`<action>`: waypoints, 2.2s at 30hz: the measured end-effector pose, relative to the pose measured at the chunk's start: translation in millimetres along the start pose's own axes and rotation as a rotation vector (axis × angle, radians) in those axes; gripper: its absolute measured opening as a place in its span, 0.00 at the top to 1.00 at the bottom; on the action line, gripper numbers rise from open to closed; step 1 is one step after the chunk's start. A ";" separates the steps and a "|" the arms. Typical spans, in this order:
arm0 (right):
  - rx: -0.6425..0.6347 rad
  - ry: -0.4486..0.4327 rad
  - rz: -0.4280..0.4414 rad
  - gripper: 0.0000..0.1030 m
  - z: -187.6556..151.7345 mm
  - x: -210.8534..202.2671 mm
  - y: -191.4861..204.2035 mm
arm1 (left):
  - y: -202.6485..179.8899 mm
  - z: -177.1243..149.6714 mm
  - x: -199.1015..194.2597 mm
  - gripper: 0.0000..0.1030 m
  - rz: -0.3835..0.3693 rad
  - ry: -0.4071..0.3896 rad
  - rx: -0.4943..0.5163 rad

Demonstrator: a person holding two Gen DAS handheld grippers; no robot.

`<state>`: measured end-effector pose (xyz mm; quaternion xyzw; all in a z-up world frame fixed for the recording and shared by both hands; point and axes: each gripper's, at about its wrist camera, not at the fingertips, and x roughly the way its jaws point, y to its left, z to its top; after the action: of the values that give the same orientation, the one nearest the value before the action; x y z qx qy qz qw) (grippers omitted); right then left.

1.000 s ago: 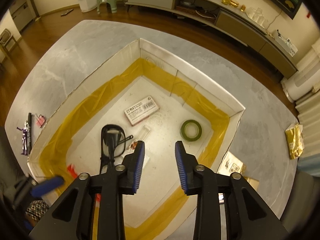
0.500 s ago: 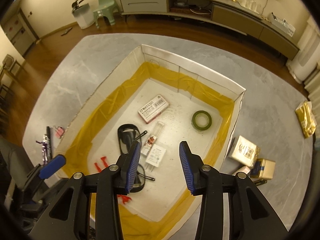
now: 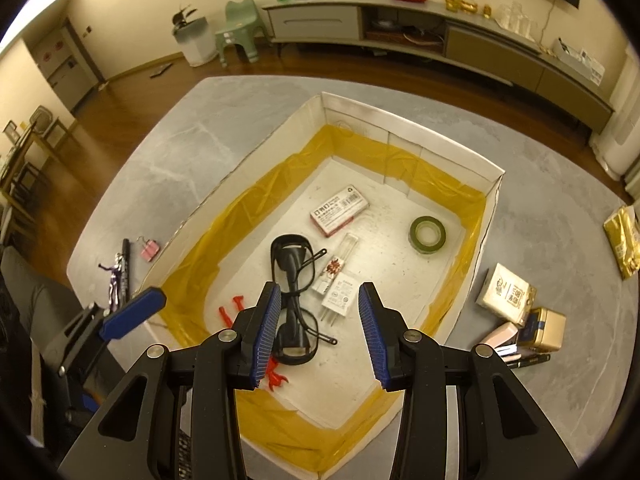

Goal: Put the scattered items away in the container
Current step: 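Move both grippers back toward the pink stapler and gold tin on the table, then grasp the pink stapler with the left gripper while the right gripper grasps the gold tin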

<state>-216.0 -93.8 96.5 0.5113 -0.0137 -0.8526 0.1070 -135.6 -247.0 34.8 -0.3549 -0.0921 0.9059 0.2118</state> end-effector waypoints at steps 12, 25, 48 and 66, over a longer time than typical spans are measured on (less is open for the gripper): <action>-0.106 -0.280 0.049 0.58 -64.7 -50.0 1.2 | -38.0 -8.9 -14.4 0.37 0.084 -0.049 0.130; -0.159 -0.490 0.172 0.58 -120.9 -82.6 -20.6 | -70.1 -38.4 -16.8 0.37 0.109 -0.034 0.161; 0.138 -0.435 0.089 0.58 -210.9 -76.3 -178.7 | -220.5 -86.7 32.0 0.37 -0.087 -0.024 0.405; 0.330 -0.289 -0.005 0.41 -162.5 -23.8 -267.6 | -219.2 -88.7 201.8 0.37 0.047 0.270 0.241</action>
<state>-108.1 186.2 4.2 0.3943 -0.1671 -0.9035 0.0168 -138.1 40.9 -82.5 -0.4476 0.0549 0.8591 0.2422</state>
